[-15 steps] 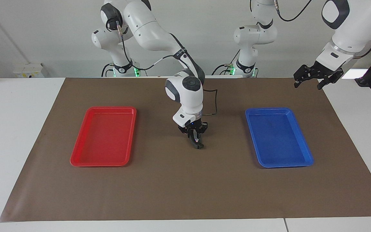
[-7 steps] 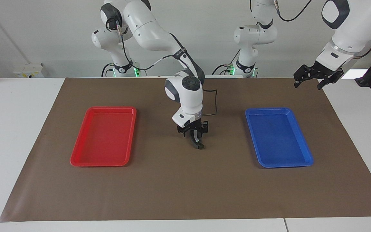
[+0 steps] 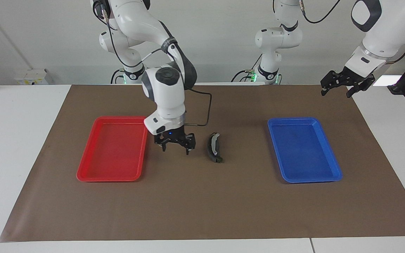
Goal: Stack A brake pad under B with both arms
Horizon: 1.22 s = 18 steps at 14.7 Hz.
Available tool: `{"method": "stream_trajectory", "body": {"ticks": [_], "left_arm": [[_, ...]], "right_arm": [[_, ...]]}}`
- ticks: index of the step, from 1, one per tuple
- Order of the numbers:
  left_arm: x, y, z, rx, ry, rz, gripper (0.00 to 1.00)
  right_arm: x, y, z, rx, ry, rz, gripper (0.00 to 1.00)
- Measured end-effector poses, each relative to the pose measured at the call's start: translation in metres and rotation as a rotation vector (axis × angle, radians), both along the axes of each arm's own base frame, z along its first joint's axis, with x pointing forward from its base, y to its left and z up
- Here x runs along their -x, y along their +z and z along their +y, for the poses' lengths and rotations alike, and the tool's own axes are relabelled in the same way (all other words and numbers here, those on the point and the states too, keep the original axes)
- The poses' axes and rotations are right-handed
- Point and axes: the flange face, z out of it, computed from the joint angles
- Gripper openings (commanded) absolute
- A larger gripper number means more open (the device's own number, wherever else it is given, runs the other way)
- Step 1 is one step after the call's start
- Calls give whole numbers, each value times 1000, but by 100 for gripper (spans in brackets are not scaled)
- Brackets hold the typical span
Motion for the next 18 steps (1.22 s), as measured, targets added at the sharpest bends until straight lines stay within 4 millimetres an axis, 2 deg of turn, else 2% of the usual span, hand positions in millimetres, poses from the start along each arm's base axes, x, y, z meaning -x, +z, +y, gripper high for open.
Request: {"method": "stream_trajectory", "body": {"ticks": [2, 4, 6, 7, 9, 12, 15, 18], "left_arm": [[0, 0, 0, 0, 0, 0, 100], [0, 0, 0, 0, 0, 0, 100], [0, 0, 0, 0, 0, 0, 100], [0, 0, 0, 0, 0, 0, 100], [0, 0, 0, 0, 0, 0, 100], [0, 0, 0, 0, 0, 0, 100], [0, 0, 0, 0, 0, 0, 100], [0, 0, 0, 0, 0, 0, 100]], "right_arm": [[-1, 35, -64, 20, -10, 32, 100], [5, 62, -120, 37, 2, 70, 100], [16, 84, -167, 47, 16, 113, 100], [24, 95, -183, 48, 17, 131, 100], [45, 121, -207, 48, 31, 170, 100], [76, 156, -227, 37, 34, 208, 100], [86, 165, -240, 20, 52, 219, 100], [84, 162, -239, 18, 61, 225, 100]]}}
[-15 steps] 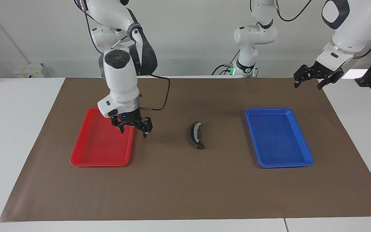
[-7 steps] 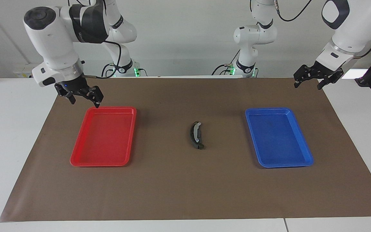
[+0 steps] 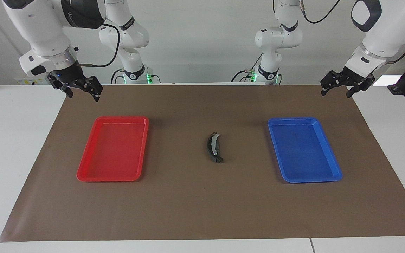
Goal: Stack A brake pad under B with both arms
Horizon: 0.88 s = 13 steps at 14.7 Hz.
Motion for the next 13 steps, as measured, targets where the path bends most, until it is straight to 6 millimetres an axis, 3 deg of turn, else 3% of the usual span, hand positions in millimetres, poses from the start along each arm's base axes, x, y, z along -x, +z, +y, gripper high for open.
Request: {"method": "stream_trajectory", "body": {"ticks": [6, 9, 11, 13], "left_arm": [[0, 0, 0, 0, 0, 0, 100], [0, 0, 0, 0, 0, 0, 100], [0, 0, 0, 0, 0, 0, 100], [0, 0, 0, 0, 0, 0, 100]], "right_arm": [[0, -1, 3, -8, 5, 2, 100], [-1, 1, 22, -21, 40, -5, 100], [-1, 9, 31, -22, 57, -18, 100], [1, 22, 25, -23, 63, -13, 100]]}}
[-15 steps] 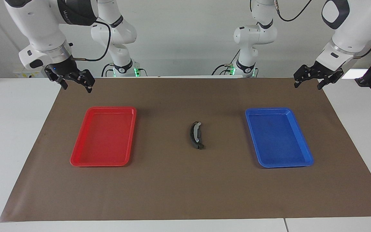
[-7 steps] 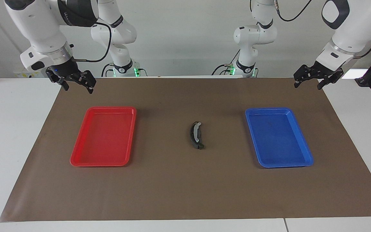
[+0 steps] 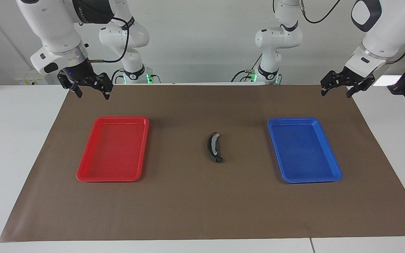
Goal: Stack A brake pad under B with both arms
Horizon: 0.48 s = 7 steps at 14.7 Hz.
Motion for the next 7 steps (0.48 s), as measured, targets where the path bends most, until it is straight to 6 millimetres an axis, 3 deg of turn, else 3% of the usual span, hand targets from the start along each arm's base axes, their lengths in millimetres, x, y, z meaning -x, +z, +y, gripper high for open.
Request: {"method": "stream_trajectory", "body": {"ticks": [3, 7], "left_arm": [[0, 0, 0, 0, 0, 0, 100], [0, 0, 0, 0, 0, 0, 100]], "right_arm": [[-2, 10, -20, -4, -11, -1, 100], [-6, -1, -29, -11, -18, 19, 100]]}}
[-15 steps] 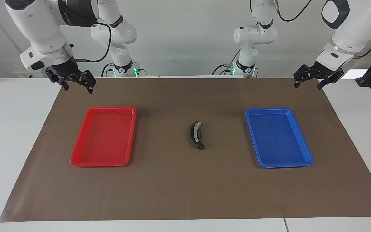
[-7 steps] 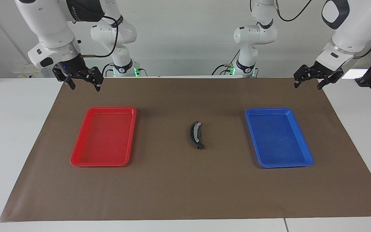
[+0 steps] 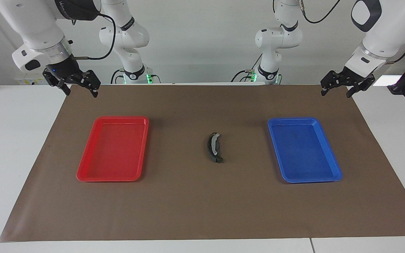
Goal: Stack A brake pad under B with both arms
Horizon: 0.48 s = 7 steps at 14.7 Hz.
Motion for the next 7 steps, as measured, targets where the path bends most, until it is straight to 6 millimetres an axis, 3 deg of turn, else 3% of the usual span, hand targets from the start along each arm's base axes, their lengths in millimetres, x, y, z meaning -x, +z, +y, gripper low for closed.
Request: {"method": "stream_trajectory", "body": {"ticks": [7], "left_arm": [[0, 0, 0, 0, 0, 0, 100]], "right_arm": [[-2, 0, 4, -1, 34, -9, 100]]}}
